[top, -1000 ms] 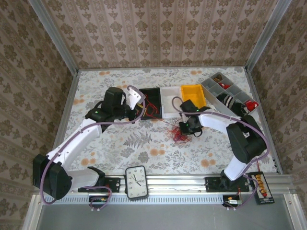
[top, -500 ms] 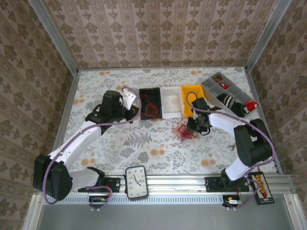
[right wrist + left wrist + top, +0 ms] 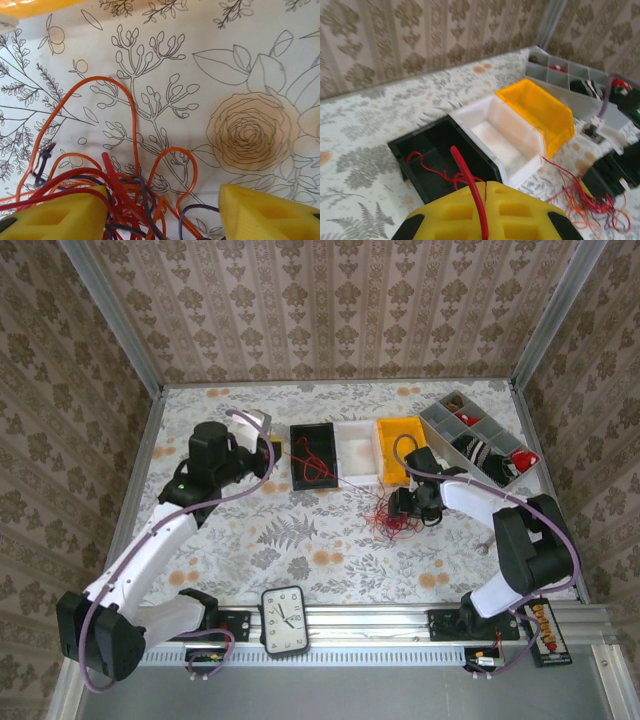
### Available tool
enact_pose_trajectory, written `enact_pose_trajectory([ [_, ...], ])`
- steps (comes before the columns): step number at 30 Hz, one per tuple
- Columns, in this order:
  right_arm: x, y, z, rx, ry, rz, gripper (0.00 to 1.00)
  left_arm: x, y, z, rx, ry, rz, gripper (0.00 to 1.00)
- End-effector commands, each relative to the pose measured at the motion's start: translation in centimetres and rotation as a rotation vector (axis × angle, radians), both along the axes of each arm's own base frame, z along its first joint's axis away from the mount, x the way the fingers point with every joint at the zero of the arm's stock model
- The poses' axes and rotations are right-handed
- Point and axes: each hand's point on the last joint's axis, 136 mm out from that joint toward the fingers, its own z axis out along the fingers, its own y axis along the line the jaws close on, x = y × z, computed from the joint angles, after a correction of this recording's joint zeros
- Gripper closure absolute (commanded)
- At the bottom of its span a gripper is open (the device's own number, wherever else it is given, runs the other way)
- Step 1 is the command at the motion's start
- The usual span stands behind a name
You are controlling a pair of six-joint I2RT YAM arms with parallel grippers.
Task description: Untangle the cables
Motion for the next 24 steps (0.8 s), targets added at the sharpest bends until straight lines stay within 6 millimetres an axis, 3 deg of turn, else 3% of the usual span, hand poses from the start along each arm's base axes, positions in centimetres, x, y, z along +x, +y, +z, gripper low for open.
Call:
enact_pose_trajectory([
  [1,-1.3,-2.3,-0.5,-0.088,0.028,-0.044,0.35,1.4,2.8,8.5,-0.125,-0.221,0.152,1.0],
  [8,-1.2,-1.8,0.1,-0.051,-0.012,-0.02,0.32,1.7,4.6,13.4,-0.229,-0.329,0.241,1.0],
  [16,-1.6,-2.1,-0.3,-0.067,0.002,-0.025,0.31,1.0,5.4,17.3,-0.351,-0.404,0.233,1.0],
  [24,-1.8,-2.6,-0.7,-0.094,0.018,-0.045,0.32,-0.6,9.7,22.6,-0.447,-0.546,0.336,1.0],
])
